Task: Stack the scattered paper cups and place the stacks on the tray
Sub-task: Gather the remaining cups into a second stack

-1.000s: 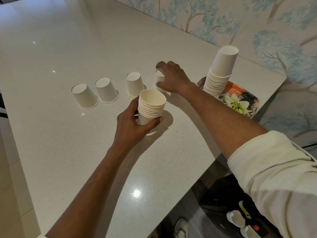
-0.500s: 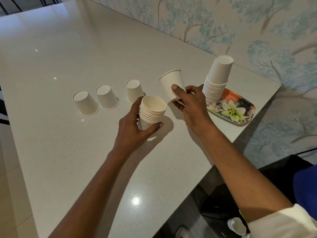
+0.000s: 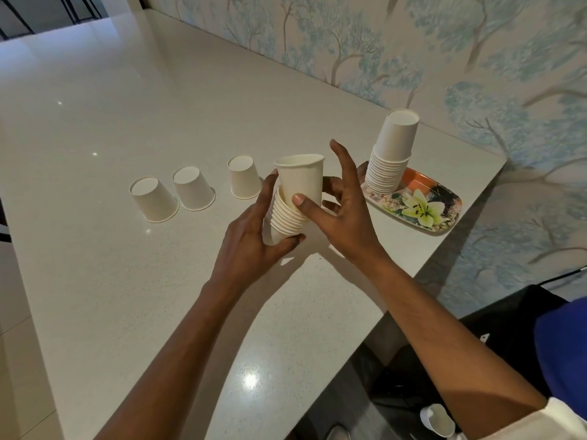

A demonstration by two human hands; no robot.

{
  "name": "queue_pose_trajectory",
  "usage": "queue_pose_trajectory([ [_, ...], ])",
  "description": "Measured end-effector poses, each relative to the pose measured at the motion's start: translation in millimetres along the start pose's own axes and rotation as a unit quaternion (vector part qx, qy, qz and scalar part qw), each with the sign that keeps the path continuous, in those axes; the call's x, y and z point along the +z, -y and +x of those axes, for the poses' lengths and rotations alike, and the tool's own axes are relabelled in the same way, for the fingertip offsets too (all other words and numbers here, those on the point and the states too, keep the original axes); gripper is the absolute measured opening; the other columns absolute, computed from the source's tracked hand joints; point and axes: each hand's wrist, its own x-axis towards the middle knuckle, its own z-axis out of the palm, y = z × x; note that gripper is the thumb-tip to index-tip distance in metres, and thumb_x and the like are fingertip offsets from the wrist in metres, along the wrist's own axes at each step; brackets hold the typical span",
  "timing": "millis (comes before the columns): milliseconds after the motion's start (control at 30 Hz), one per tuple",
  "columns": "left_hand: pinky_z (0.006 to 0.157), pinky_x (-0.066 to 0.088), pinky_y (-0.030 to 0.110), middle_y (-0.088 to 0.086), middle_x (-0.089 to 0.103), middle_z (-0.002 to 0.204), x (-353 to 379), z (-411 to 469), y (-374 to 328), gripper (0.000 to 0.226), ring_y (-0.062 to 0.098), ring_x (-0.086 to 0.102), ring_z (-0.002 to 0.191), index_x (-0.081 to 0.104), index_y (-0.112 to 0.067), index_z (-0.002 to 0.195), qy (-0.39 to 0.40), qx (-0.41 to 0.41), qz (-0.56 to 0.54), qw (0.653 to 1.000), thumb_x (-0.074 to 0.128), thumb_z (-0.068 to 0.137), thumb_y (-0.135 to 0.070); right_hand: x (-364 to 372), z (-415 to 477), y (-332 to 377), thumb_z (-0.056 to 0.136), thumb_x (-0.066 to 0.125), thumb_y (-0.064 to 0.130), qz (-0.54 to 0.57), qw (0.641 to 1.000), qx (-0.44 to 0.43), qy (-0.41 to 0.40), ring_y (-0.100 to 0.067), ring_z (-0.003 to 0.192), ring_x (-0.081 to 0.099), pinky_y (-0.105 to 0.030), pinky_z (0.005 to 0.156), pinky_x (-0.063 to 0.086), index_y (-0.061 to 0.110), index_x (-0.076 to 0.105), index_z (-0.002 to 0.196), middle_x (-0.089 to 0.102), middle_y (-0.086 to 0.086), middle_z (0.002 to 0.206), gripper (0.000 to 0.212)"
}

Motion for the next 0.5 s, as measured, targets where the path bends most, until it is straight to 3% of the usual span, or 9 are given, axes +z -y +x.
queue_pose_trajectory([
  [100, 0.099, 0.049, 0.038, 0.003, 0.043, 0.157, 1.5, 0.5, 0.1, 0.108, 0.030, 0.059, 0.128, 0.006, -0.032, 0.160, 0.000, 0.003, -0.002, 1.000, 0.078, 0.081, -0.050, -2.5, 2.2, 2.6, 0.087, 0.079, 0.036, -0.054, 0.997, -0.029, 0.036, 0.005, 0.123, 0.055, -0.041, 0.103, 0.055, 0.039, 0.022, 0.158, 0.040, 0.038, 0.141, 0.090],
  [167, 0.100, 0.050, 0.042, 0.003, 0.041, 0.158, 2.4, 0.7, -0.2, 0.108, 0.030, 0.058, 0.130, 0.006, -0.034, 0.160, -0.002, 0.002, -0.005, 1.000, 0.078, 0.081, -0.050, -3.1, 2.6, 2.3, 0.089, 0.078, 0.034, -0.061, 0.997, -0.038, 0.041, 0.011, 0.122, 0.053, -0.036, 0.102, 0.055, 0.034, 0.030, 0.156, 0.037, 0.043, 0.136, 0.083],
  [333, 0.101, 0.052, 0.044, 0.000, 0.041, 0.159, 3.4, -0.2, -1.0, 0.107, 0.027, 0.056, 0.132, 0.004, -0.040, 0.159, -0.003, -0.005, -0.031, 1.000, 0.077, 0.082, -0.052, 0.1, -3.7, -3.8, 0.091, 0.074, 0.035, -0.055, 0.997, -0.039, 0.026, 0.011, 0.122, 0.053, -0.011, 0.089, 0.053, 0.024, 0.037, 0.154, 0.044, 0.030, 0.142, 0.075],
  [500, 0.097, 0.057, 0.042, 0.001, 0.048, 0.154, 5.7, -0.6, 0.0, 0.103, 0.022, 0.060, 0.126, 0.014, -0.033, 0.160, -0.014, -0.017, -0.053, 0.998, 0.076, 0.080, -0.054, 3.3, -14.3, -9.4, 0.095, 0.065, 0.037, -0.049, 0.997, -0.031, 0.045, -0.005, 0.131, 0.053, -0.024, 0.095, 0.057, 0.020, 0.041, 0.154, 0.050, 0.013, 0.147, 0.066],
])
